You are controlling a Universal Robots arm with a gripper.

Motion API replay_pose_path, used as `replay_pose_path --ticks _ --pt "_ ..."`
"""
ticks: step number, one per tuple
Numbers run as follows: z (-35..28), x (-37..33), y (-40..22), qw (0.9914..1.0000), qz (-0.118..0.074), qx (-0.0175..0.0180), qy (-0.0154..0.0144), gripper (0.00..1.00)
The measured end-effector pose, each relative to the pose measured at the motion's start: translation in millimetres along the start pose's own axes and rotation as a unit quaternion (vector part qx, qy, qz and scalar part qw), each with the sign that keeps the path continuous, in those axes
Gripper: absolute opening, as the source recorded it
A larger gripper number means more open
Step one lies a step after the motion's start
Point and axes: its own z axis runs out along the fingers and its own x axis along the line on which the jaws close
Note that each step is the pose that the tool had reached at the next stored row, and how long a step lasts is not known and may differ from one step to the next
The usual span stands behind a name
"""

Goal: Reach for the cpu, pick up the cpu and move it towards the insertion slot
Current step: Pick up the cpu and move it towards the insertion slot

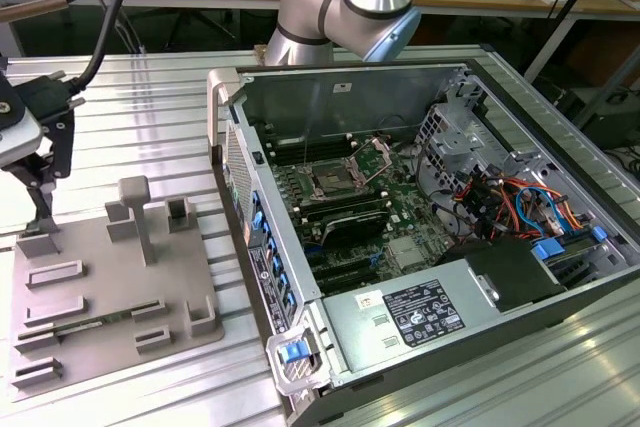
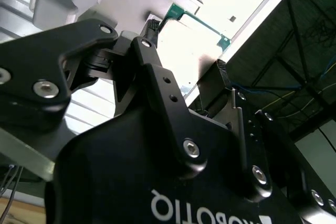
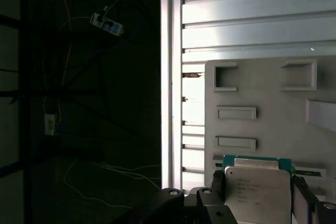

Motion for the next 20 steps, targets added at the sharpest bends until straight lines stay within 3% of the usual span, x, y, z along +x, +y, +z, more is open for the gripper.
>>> replay_pose_path --ticks 6,13,20 --pt "0.1 -7.4 -0.2 1.0 0.0 0.0 0.0 0.55" --pt "-0.9 -8.9 -0.3 1.0 0.0 0.0 0.0 0.55" --pt "-10.8 -8.9 -0.8 1.0 0.0 0.001 -0.0006 0.55"
